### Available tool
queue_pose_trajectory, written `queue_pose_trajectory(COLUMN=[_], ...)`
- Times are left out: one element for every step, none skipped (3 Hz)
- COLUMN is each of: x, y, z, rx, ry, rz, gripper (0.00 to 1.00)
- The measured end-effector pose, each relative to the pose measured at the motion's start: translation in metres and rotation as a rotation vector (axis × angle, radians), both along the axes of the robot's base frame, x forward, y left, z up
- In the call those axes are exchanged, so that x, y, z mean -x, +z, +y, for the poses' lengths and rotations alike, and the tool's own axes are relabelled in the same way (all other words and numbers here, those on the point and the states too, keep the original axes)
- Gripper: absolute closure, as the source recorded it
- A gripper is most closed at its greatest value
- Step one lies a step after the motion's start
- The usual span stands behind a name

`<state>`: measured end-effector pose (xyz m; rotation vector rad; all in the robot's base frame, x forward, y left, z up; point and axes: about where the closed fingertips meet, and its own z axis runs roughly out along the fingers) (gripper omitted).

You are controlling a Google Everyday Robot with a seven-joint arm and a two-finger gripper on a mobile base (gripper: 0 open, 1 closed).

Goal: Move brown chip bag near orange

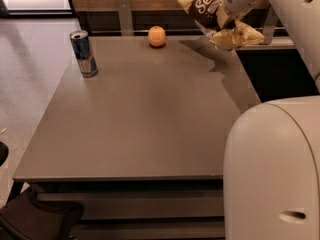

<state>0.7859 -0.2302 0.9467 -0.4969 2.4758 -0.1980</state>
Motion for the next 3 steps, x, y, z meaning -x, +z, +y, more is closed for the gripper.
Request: queue_pose_trajectory(x=[-0.001, -0.0028, -0.0028], y=[-0.0035, -0.0098, -0.0099], z=[0.001, 0.0028, 0.0029], rx=[0.001, 0.002, 0.002], ry=[0.001, 0.004, 0.004], rz=[0.005, 0.013, 0.014], gripper=[0.31, 0.0, 0.0])
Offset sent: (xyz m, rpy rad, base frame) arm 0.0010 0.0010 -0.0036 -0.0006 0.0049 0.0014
